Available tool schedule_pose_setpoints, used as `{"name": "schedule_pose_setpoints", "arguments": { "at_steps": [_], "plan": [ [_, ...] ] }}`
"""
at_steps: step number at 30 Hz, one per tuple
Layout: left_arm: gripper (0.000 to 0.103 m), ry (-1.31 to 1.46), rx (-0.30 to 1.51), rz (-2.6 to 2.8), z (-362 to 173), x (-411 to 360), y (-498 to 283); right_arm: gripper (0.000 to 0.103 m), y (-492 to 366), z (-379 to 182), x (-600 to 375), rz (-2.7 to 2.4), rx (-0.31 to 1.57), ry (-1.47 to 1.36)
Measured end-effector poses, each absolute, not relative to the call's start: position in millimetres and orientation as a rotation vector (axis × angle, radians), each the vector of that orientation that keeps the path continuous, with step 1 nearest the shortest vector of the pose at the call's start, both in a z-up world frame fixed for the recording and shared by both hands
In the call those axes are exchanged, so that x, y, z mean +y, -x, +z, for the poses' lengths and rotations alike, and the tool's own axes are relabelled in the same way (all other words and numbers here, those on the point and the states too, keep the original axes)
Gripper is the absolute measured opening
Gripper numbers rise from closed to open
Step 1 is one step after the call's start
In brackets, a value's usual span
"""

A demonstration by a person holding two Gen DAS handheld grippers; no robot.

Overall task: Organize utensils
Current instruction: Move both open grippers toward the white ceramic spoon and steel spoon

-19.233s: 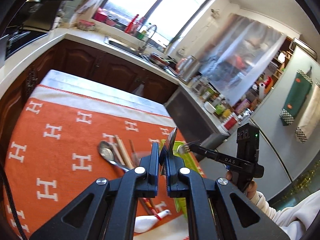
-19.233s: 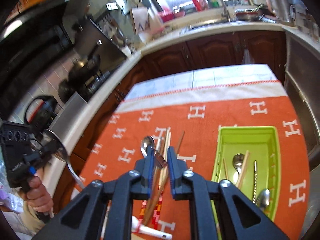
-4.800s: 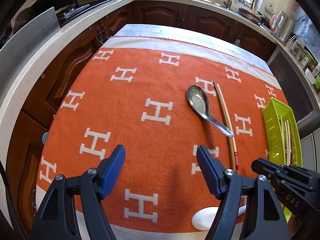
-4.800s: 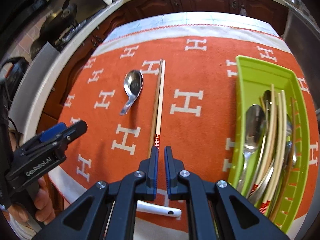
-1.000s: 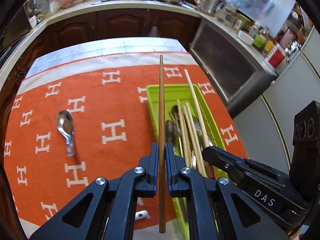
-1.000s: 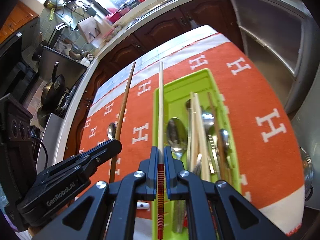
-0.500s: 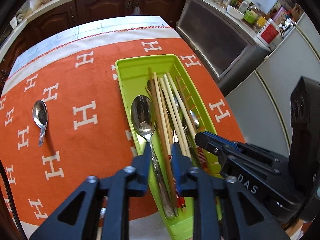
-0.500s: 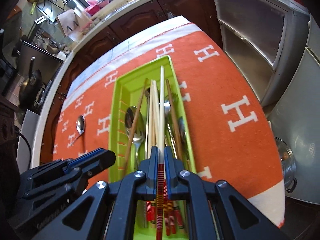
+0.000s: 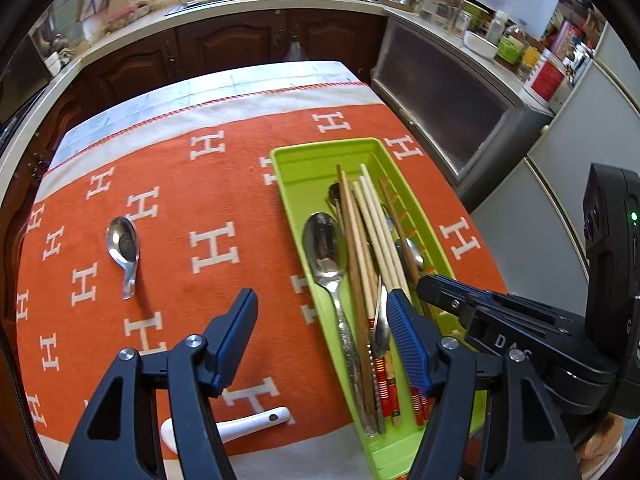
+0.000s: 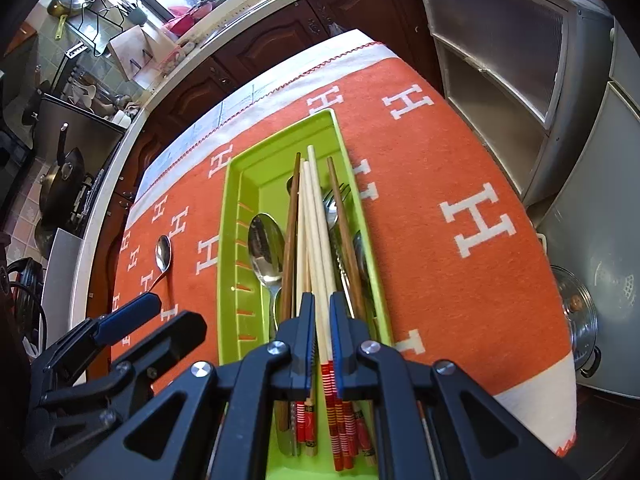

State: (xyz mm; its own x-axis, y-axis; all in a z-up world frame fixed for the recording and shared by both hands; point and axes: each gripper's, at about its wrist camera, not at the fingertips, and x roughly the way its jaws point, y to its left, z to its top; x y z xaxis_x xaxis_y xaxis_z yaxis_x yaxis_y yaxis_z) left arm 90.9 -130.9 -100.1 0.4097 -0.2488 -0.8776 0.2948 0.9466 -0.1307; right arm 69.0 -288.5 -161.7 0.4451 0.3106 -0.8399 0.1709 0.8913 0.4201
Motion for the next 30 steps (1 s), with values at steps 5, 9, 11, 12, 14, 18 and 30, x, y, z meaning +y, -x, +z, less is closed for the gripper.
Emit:
{"name": "schedule_pose_setpoints", "arguments": {
  "at_steps": [5,9,11,12,14,18,30],
  "plan": [
    [0.072,-0.018,1.094,-0.312,-99,-118,-90,0.007,-67,-160,-284,0.106,1.119,-0.488],
    [0.074,0.010,1.096,-0.286,-99,-106,-90,0.007,-65,-158,-278,0.125,1.116,-0.483],
    [0.076,0.025,1.097,-0.271,-100,-99,-90,0.007,-64,-155,-274,0.138,1.110,-0.480],
    [0.077,0.035,1.097,-0.261,-100,-94,-90,0.007,-64,-154,-272,0.146,1.105,-0.479],
    [0.078,0.046,1.090,-0.241,-100,-85,-91,0.007,-63,-150,-268,0.163,1.093,-0.473],
    [0.078,0.060,1.070,-0.181,-96,-58,-91,0.008,-62,-142,-255,0.217,1.078,-0.445],
    [0.081,0.057,1.029,0.002,-99,32,-64,0.017,-55,-125,-171,0.427,1.033,-0.175]
  ]
}}
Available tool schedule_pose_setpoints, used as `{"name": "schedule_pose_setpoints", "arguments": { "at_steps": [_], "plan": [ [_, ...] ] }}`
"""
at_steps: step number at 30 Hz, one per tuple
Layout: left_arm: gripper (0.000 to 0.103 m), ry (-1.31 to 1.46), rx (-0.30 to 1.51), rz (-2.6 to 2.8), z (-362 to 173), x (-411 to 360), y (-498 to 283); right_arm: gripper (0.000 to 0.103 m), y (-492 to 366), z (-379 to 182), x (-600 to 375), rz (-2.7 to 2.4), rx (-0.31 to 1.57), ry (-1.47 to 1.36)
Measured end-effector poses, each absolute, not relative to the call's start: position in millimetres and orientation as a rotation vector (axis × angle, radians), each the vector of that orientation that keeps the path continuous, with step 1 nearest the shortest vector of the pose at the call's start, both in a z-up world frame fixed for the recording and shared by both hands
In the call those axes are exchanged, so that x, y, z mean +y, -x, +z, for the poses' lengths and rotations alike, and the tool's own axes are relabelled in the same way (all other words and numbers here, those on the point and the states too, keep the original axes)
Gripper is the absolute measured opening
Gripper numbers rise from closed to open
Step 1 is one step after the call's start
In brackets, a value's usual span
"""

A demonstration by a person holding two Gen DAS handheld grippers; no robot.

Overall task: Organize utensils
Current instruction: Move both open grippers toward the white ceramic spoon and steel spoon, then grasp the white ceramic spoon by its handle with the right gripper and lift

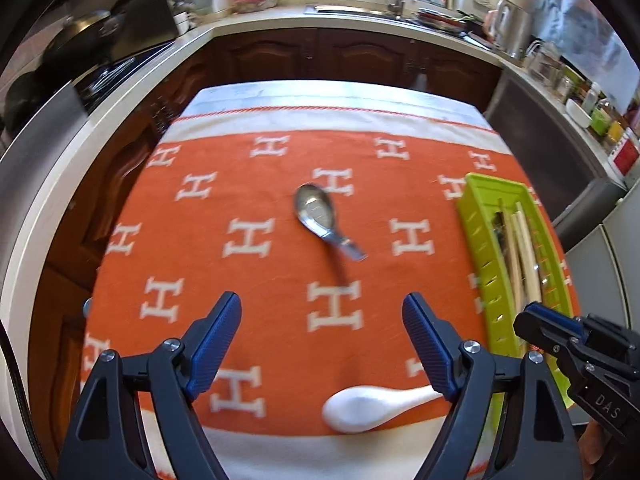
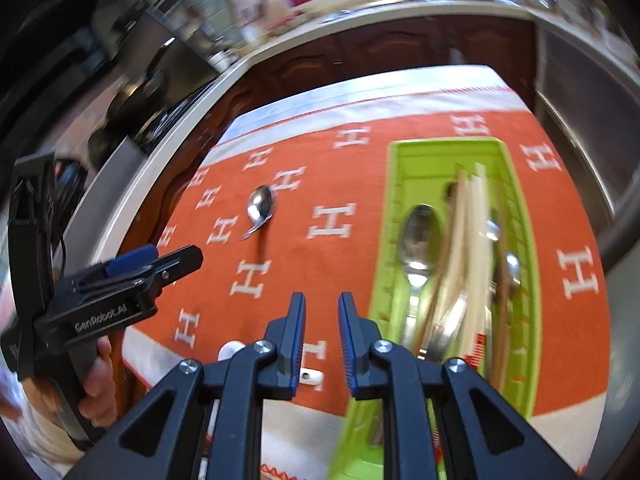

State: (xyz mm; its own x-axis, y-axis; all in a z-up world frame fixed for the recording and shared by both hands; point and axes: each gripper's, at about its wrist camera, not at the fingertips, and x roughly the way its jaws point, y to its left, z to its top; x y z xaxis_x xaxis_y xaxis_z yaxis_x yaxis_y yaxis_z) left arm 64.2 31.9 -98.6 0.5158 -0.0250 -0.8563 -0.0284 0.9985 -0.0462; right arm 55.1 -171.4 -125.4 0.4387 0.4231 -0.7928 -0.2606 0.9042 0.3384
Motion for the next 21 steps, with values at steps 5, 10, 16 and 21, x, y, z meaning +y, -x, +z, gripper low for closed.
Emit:
{"name": "schedule_pose_setpoints", "arguments": {
  "at_steps": [5,10,16,21],
  "plan": [
    [0.081,0.070,1.046,0.028,-109,55,-49,0.017,-47,-131,-135,0.511,1.042,-0.031],
    [0.082,0.099,1.061,0.048,-119,77,-31,0.017,-34,-144,-113,0.575,1.057,0.110],
    [0.082,0.156,1.088,0.056,-135,98,-17,0.017,-13,-162,-91,0.619,1.067,0.305],
    [0.082,0.182,1.088,0.062,-142,109,-9,0.017,1,-174,-74,0.616,1.051,0.473]
  ]
}}
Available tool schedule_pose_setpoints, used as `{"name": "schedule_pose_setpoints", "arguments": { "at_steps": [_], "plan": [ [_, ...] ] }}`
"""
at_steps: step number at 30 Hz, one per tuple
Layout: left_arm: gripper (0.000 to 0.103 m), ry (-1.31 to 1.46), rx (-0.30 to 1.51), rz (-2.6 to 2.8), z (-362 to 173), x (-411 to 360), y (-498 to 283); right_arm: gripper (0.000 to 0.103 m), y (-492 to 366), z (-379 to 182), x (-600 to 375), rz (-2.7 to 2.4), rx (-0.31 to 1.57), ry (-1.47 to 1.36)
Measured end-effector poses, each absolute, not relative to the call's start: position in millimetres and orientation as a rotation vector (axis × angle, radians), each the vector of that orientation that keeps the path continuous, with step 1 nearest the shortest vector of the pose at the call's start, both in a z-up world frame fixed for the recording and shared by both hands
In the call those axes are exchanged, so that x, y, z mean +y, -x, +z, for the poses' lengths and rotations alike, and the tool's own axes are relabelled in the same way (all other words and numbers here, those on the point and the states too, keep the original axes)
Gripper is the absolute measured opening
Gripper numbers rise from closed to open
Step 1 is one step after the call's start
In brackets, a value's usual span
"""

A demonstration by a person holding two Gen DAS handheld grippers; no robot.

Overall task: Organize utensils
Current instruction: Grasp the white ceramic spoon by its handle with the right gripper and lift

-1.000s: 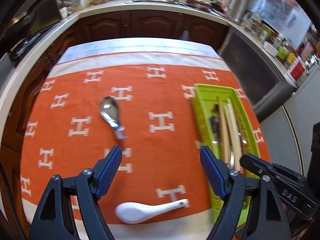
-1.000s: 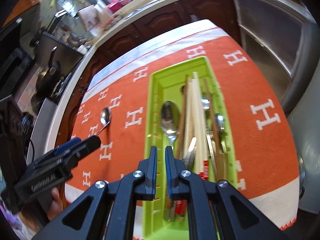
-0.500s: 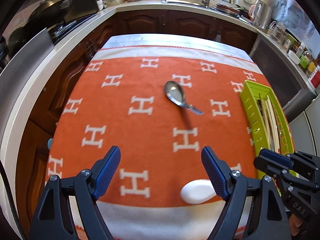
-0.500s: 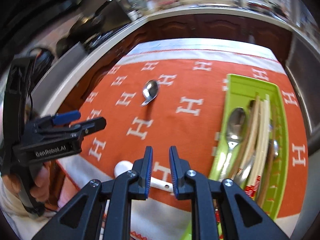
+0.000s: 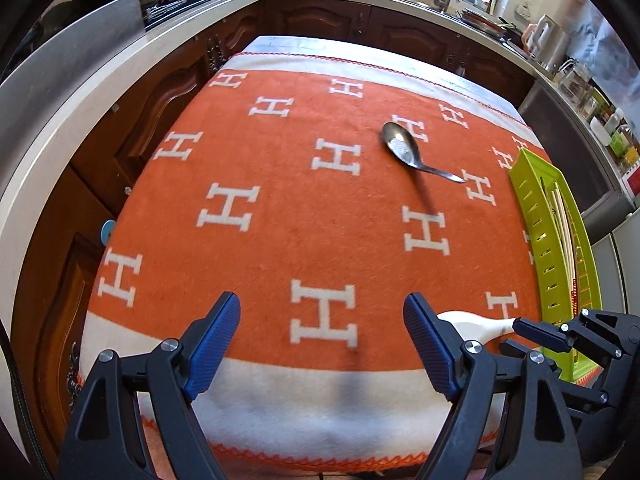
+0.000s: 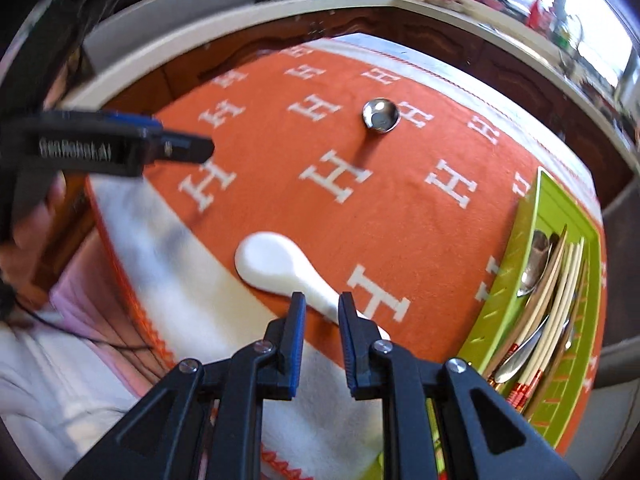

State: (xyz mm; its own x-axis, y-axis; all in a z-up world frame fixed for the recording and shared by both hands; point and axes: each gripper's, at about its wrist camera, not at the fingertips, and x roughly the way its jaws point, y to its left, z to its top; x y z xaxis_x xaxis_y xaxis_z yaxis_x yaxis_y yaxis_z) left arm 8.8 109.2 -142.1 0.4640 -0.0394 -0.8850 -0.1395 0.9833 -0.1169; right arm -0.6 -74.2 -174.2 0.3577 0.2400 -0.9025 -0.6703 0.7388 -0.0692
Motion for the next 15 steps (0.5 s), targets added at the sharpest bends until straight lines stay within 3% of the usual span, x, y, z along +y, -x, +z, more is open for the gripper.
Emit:
{"name": "schedule_pose_setpoints", "arguments": {
  "at_steps": [15],
  "plan": [
    [0.082,0.239,1.091,0.115,-160,142,10,0.021,16,-194,-38,0.590,0.925,0.829]
  ]
}}
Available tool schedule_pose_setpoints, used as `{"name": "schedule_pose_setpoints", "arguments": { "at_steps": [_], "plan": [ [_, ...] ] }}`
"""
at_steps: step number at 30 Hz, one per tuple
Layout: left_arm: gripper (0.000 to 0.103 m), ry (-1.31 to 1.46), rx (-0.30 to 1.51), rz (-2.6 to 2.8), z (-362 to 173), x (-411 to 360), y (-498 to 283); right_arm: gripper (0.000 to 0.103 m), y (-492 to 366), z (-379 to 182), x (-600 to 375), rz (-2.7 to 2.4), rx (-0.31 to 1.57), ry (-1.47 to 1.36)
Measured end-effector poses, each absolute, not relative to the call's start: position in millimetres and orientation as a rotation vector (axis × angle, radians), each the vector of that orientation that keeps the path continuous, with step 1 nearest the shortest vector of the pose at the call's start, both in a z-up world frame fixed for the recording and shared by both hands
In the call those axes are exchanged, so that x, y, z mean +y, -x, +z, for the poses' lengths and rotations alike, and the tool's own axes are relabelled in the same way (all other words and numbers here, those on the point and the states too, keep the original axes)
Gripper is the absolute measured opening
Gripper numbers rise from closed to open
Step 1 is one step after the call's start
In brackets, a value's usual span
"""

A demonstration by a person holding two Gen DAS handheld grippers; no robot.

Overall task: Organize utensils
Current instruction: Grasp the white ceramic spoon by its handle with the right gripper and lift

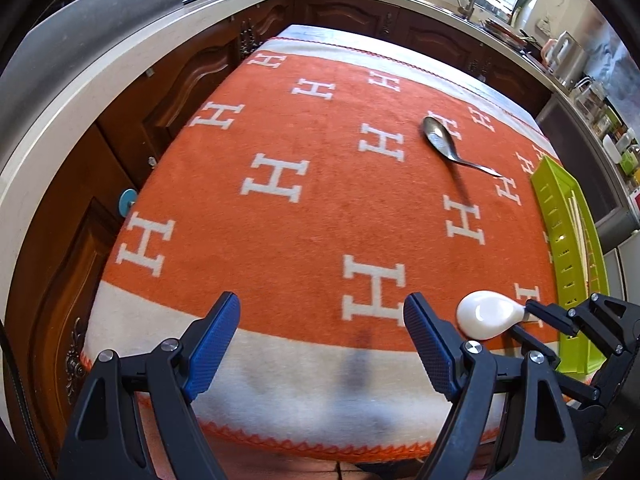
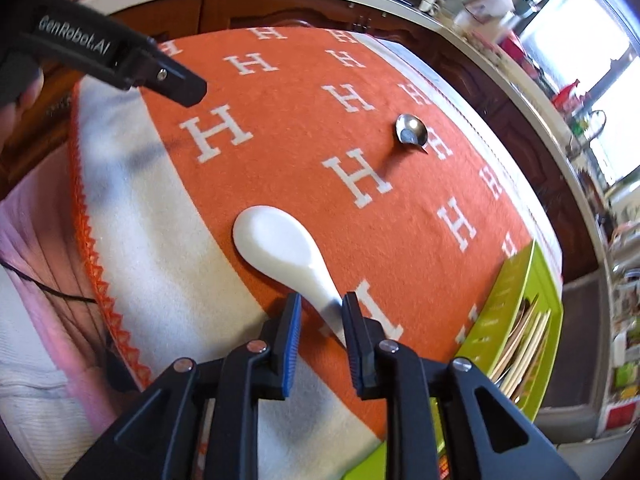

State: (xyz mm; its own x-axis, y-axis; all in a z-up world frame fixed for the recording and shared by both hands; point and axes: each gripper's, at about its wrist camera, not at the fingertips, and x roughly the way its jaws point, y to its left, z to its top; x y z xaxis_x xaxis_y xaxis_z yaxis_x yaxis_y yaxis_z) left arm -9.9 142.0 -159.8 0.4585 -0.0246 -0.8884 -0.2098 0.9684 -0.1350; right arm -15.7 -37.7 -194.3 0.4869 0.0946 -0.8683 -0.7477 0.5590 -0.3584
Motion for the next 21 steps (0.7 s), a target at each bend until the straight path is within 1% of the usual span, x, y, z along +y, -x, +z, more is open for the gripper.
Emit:
{"name": "schedule_pose_setpoints", "arguments": {
  "at_steps": [4,10,14,17,19,21],
  "plan": [
    [0.082,0.239,1.085,0.129,-164,148,13,0.021,6,-193,-33,0.598,0.943,0.785],
    [0.082,0.249,1.092,0.118,-168,152,12,0.018,-36,-183,-44,0.617,1.118,0.464],
    [0.082,0.256,1.099,0.099,-171,151,8,0.018,-61,-184,-56,0.592,1.210,0.277],
    [0.082,0.259,1.104,0.084,-172,150,5,0.018,-68,-187,-55,0.569,1.223,0.263],
    [0.082,0.259,1.108,0.078,-173,150,3,0.021,-68,-188,-52,0.580,1.230,0.274],
    [0.082,0.261,1.114,0.076,-175,150,1,0.021,-72,-188,-49,0.598,1.233,0.278]
  ]
}}
